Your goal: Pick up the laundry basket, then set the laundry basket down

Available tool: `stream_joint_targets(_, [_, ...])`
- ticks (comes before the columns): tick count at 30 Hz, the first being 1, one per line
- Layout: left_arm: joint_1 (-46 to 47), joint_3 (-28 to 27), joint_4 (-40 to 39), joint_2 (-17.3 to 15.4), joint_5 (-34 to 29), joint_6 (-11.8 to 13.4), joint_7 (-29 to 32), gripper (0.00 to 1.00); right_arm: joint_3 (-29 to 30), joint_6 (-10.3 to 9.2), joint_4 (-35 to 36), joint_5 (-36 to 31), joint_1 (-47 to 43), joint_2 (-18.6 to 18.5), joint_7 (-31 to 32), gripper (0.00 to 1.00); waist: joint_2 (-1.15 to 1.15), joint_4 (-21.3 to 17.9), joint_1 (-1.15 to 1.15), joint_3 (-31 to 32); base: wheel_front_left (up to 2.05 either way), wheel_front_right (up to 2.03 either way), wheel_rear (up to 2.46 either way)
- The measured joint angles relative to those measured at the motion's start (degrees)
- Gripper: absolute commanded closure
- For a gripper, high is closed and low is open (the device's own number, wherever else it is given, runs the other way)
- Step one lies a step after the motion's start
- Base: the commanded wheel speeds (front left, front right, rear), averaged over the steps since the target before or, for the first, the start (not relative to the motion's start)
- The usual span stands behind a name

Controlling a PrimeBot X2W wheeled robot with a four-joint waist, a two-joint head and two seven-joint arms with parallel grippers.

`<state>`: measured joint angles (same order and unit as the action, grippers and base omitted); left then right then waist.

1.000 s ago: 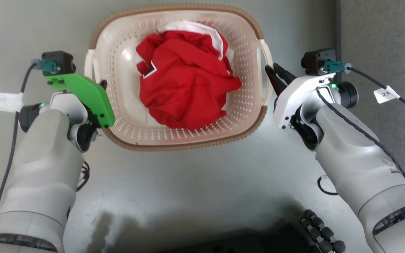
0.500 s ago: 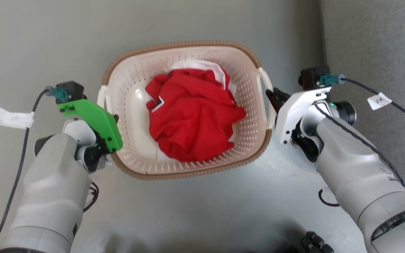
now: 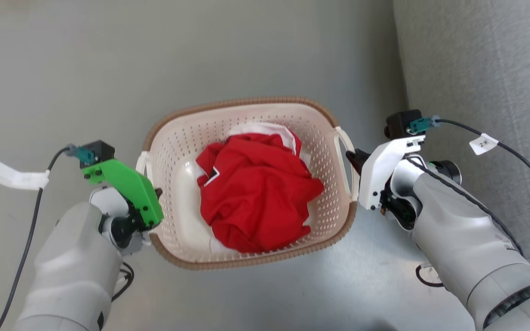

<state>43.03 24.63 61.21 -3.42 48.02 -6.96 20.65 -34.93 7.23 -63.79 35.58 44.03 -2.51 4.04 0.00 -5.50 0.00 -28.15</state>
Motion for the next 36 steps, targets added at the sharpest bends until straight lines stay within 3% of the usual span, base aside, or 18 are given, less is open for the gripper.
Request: stream_joint_targets(36, [-9.3,1.8,3.7,-0.4,6.6,0.0,7.7,1.00,-5.5,0.30,-1.2,8.5,-7.4,0.3,12.8,1.00,0.00,-0.8,0.00,19.3,0.00,0.00,0.00])
